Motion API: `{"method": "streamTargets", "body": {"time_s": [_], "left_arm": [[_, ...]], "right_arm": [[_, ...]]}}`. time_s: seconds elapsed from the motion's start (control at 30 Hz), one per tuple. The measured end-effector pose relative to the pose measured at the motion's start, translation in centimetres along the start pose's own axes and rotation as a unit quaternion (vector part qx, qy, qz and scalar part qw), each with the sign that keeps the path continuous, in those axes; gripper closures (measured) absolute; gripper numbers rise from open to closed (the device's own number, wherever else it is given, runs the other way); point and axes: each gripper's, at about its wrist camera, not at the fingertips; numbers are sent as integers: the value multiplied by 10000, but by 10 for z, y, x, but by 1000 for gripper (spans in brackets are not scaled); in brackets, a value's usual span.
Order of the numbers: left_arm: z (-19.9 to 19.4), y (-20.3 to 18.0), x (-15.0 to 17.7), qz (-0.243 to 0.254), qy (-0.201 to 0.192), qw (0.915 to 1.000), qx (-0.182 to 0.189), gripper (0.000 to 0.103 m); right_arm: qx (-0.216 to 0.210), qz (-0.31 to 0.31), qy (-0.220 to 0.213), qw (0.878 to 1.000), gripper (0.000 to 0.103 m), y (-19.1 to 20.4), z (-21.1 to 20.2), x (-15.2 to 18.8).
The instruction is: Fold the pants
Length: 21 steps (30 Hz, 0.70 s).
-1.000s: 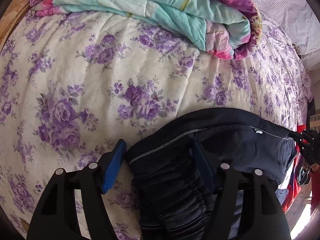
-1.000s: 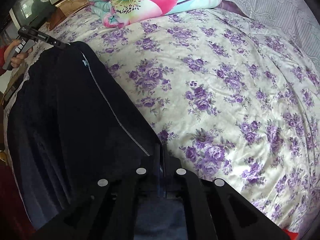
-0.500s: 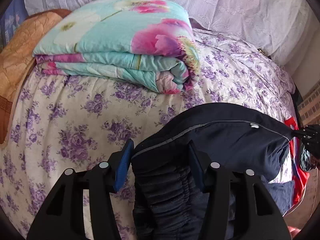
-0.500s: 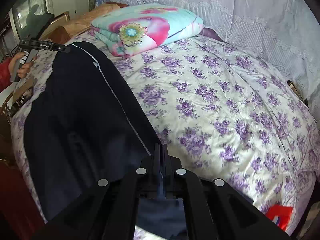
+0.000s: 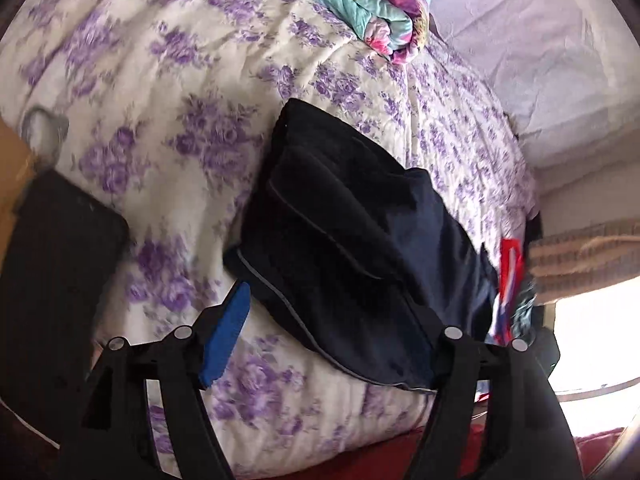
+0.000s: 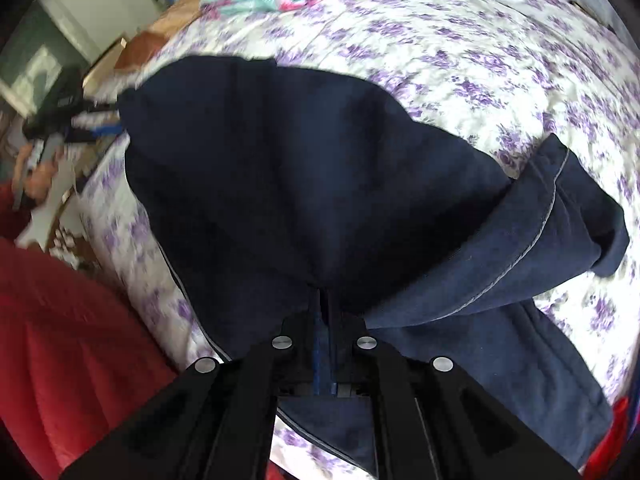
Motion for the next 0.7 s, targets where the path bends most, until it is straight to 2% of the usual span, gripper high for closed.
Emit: {"method": "streamTargets", "body": {"time_s": [0.07, 0.13, 0.17, 0.27, 0.3, 0.33, 0.37, 0.43, 0.5, 0.6, 0.63, 0.7], "left_arm": [[2, -2, 1, -205, -83, 9986, 482, 34], [8, -3, -2, -423, -95, 9964, 731, 31], [11, -4, -4, -477, -82, 9961, 741, 30], [25, -3, -13, -705, 2, 9972, 231, 30], [27, 0, -15, -796, 39, 9965, 247, 30], [28, 4, -15, -921, 39, 9952, 332, 30], [26, 7, -14, -991, 7, 9941, 430, 30], [22, 12, -14, -1085, -53, 9930, 453, 31], [20, 14, -14, -1174, -73, 9919, 469, 37], [23, 11, -18, -1135, -73, 9926, 417, 55], [25, 8, -18, -1107, -49, 9930, 402, 61], [26, 4, -18, -1046, -51, 9941, 296, 63]], "right_arm": [[-194, 238, -115, 9995, 96, -3, -2, 0], [-199, 360, -127, 9991, 96, -5, 0, 1], [-213, 407, -131, 9989, 96, -7, 0, 2], [-312, 748, -261, 9964, 96, -11, -5, 8], [-342, 881, -337, 9950, 96, -14, -9, 11], [-338, 1040, -428, 9931, 92, -18, -13, 14], [-332, 1267, -549, 9899, 71, -22, -18, 17], [-207, 1805, -807, 9800, 44, -31, -26, 26], [-158, 2472, -937, 9643, 42, -42, -27, 33], [-412, 3403, -1103, 9329, 42, -57, -22, 38], [-418, 3590, -1141, 9254, 41, -58, -20, 36], [-207, 3780, -1136, 9186, 34, -55, -14, 29]]}}
Point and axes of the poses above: each gripper's, at about its wrist camera, not at the fingertips, and z roughly the way its jaws point, y to its left, x to its underside, and after that the axes turned 8 degrees about y, right-handed
